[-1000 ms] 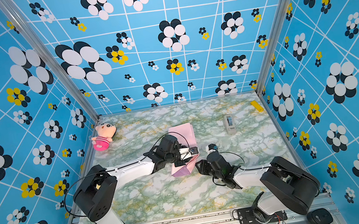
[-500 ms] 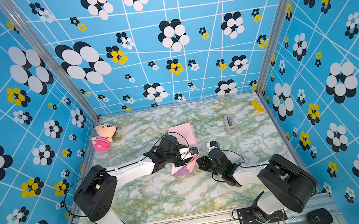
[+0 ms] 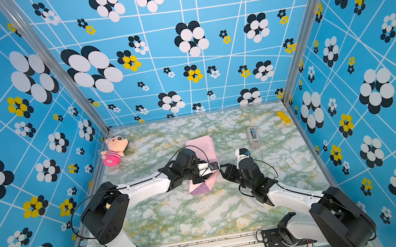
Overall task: Wrap a gift box in wrapping paper
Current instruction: Fold the wrapping paper for the gift box.
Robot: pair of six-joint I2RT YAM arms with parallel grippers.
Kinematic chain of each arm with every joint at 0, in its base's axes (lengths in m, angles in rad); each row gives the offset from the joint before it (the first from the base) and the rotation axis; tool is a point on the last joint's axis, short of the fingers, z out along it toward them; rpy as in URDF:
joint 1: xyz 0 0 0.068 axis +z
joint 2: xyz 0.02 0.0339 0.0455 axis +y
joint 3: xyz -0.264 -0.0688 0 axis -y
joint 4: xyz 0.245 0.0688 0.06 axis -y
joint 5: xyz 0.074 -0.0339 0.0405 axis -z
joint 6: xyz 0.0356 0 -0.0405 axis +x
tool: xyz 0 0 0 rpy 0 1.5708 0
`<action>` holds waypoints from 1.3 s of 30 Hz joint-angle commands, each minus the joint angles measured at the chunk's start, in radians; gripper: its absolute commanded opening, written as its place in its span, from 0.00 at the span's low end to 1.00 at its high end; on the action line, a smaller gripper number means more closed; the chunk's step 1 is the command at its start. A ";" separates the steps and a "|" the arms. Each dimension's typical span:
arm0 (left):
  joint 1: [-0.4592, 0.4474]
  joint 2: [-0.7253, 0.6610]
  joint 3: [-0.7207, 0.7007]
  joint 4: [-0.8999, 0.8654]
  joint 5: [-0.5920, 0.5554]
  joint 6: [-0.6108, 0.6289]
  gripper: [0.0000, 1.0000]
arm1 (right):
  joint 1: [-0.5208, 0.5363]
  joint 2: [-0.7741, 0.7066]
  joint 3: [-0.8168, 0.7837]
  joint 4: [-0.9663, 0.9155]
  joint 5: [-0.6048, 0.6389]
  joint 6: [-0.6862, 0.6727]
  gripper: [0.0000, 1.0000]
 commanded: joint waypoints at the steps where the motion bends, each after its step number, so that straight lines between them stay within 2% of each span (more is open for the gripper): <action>1: -0.001 0.019 -0.003 -0.052 0.019 -0.013 0.40 | -0.040 0.028 0.042 -0.060 -0.080 0.040 0.52; 4: -0.001 0.019 -0.006 -0.048 0.020 -0.012 0.40 | -0.040 0.089 0.098 -0.080 -0.141 0.054 0.58; 7: -0.001 0.020 -0.006 -0.046 0.022 -0.013 0.40 | -0.038 0.150 0.123 -0.048 -0.180 0.067 0.59; 12: -0.001 0.024 -0.006 -0.045 0.024 -0.014 0.40 | -0.037 0.205 0.127 0.006 -0.206 0.090 0.52; 26: -0.004 0.031 0.006 -0.055 0.039 -0.027 0.42 | -0.037 0.241 0.144 0.039 -0.240 0.093 0.35; 33: -0.003 0.037 0.015 -0.056 0.045 -0.042 0.42 | -0.035 0.245 0.143 0.038 -0.262 0.106 0.32; 34: -0.004 0.038 0.017 -0.055 0.047 -0.047 0.47 | -0.034 0.240 0.140 0.031 -0.255 0.104 0.32; 39: -0.012 0.045 0.024 -0.058 0.054 -0.065 0.52 | -0.034 0.262 0.151 0.054 -0.257 0.116 0.31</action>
